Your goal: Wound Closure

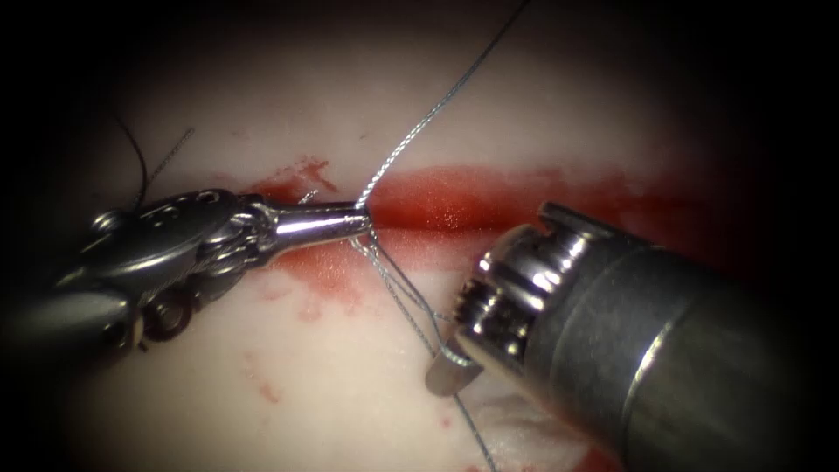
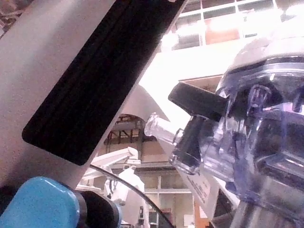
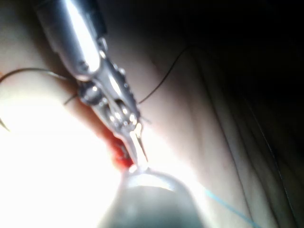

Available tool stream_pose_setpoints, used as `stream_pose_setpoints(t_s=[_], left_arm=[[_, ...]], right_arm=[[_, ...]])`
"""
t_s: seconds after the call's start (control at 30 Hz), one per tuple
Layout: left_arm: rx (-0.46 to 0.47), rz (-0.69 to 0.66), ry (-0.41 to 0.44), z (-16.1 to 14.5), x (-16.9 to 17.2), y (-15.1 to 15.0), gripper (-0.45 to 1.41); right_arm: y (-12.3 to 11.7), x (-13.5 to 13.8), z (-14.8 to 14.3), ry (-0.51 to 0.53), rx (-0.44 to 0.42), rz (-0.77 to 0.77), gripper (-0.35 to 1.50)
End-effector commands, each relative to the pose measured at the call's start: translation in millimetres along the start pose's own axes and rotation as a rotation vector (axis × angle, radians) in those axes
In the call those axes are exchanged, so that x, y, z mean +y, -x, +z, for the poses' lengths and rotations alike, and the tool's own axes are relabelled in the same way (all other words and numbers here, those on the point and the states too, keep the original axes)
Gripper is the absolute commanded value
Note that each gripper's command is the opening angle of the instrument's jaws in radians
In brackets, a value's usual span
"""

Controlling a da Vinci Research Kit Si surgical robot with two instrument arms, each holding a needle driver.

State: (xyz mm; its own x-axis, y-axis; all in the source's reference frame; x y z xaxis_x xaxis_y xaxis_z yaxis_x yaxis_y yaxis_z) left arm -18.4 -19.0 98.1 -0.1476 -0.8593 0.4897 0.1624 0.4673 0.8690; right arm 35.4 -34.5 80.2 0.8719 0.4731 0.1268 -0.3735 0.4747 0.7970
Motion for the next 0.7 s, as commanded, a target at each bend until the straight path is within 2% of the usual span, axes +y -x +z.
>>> stream_pose_setpoints(t_s=[0.03,0.2,0.3,0.53,0.7], left_arm=[[-0.004,0.005,-0.003,0.8,0.1,1.1,-0.45],[-0.002,0.005,-0.007,0.8,0.0,1.0,-0.45],[0.002,0.005,-0.007,0.9,0.0,1.0,-0.45],[0.009,0.005,-0.017,1.1,-0.2,0.7,-0.45],[0.028,0.003,-0.013,0.8,-0.1,0.8,-0.45]], right_arm=[[-1.1,0.2,-0.1,0.002,-0.003,-0.005,-0.11],[-0.9,0.4,0.5,0.009,-0.008,-0.016,-0.06],[-0.9,0.5,0.5,0.015,-0.015,-0.022,-0.35],[-1.0,0.7,0.3,0.032,-0.032,-0.025,-0.35],[-1.5,0.8,-1.7,0.056,0.017,-0.015,-0.35]])
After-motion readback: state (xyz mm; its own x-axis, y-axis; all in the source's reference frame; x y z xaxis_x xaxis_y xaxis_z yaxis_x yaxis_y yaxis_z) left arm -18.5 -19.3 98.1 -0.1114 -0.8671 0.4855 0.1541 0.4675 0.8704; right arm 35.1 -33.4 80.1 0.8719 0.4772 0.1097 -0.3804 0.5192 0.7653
